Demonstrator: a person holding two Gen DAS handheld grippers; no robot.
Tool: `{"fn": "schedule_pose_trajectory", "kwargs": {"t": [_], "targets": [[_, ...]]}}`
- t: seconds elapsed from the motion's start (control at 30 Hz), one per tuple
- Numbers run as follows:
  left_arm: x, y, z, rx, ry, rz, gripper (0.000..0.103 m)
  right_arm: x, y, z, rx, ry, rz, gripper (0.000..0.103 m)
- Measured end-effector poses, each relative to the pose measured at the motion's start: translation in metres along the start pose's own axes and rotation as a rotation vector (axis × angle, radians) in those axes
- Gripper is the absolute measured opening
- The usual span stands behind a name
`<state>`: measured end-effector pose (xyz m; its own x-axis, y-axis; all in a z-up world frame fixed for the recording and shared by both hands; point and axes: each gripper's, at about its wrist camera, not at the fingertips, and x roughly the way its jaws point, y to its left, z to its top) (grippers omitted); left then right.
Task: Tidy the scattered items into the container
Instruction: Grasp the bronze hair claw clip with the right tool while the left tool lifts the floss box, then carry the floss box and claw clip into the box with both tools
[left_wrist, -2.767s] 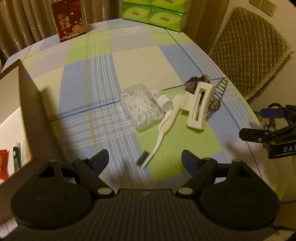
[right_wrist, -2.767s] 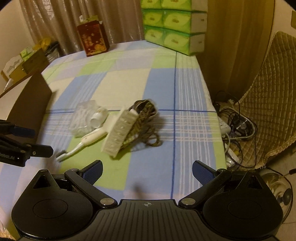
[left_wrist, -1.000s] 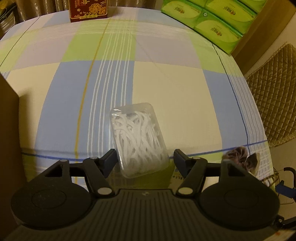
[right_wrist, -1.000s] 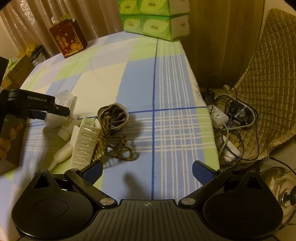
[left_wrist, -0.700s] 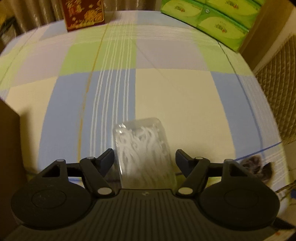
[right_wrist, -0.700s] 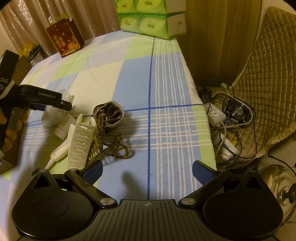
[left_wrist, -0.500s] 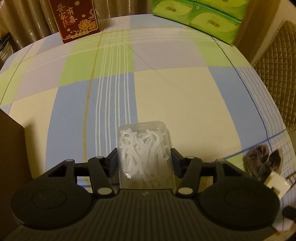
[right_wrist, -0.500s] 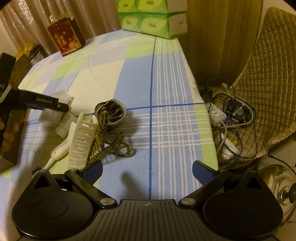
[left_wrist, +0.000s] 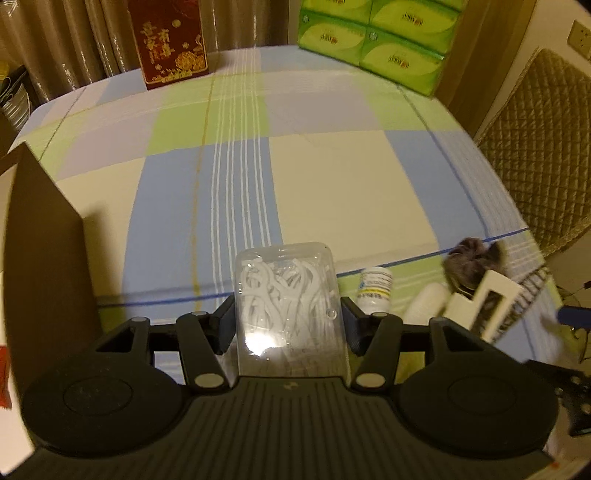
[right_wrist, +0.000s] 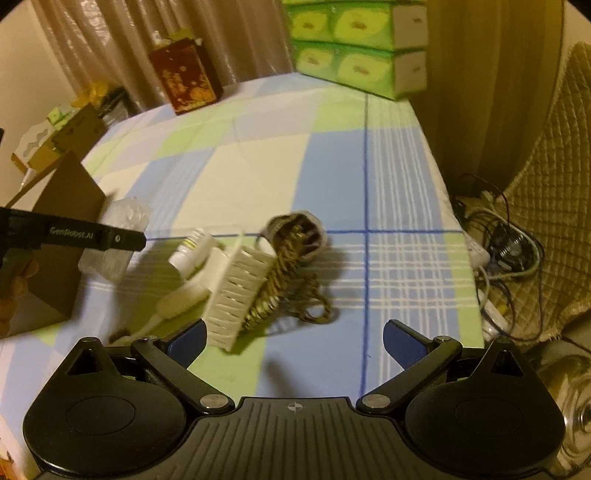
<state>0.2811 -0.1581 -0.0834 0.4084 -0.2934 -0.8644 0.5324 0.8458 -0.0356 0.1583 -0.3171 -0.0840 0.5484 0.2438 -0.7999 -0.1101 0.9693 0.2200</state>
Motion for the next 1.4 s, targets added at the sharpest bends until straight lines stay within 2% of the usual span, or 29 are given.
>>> {"fn": "schedule_pose_trajectory", "kwargs": {"t": [0.07, 0.1, 0.13, 0.23, 0.27, 0.4, 0.5, 0.57, 0.87, 1.4], "targets": [[-0.007, 0.002, -0.004, -0.007, -0.006, -0.002, 0.052, -0.001, 0.003, 0.001, -0.014, -0.016, -0.003, 0.096], [-0.011, 0.003, -0.006, -0.012, -0.008, -0.002, 0.052, -0.001, 0.002, 0.002, -0.019, -0.026, -0.002, 0.09], [-0.014, 0.005, -0.008, -0.017, -0.01, -0.003, 0.052, -0.001, 0.001, 0.004, -0.019, -0.031, 0.003, 0.075], [-0.022, 0.006, -0.015, -0.029, -0.013, -0.007, 0.052, -0.001, -0.007, 0.01, 0.01, -0.052, 0.019, 0.064], [-0.024, 0.007, -0.018, -0.033, -0.013, -0.007, 0.052, -0.002, -0.009, 0.012, 0.009, -0.067, 0.023, 0.055], [-0.031, 0.009, -0.024, -0.051, -0.015, -0.004, 0.052, 0.001, -0.014, 0.02, 0.007, -0.085, 0.047, 0.045], [-0.037, 0.011, -0.027, -0.059, -0.021, 0.002, 0.052, 0.006, -0.016, 0.023, -0.004, -0.093, 0.073, 0.032], [-0.041, 0.012, -0.028, -0.062, -0.027, 0.006, 0.052, 0.01, -0.018, 0.024, -0.008, -0.09, 0.118, 0.01], [-0.056, 0.013, -0.039, -0.075, -0.042, 0.01, 0.052, -0.007, -0.009, 0.017, -0.031, -0.115, 0.134, 0.003], [-0.083, 0.015, -0.061, -0.065, -0.065, -0.02, 0.052, -0.053, 0.018, 0.003, -0.045, -0.16, 0.121, 0.001]]}}
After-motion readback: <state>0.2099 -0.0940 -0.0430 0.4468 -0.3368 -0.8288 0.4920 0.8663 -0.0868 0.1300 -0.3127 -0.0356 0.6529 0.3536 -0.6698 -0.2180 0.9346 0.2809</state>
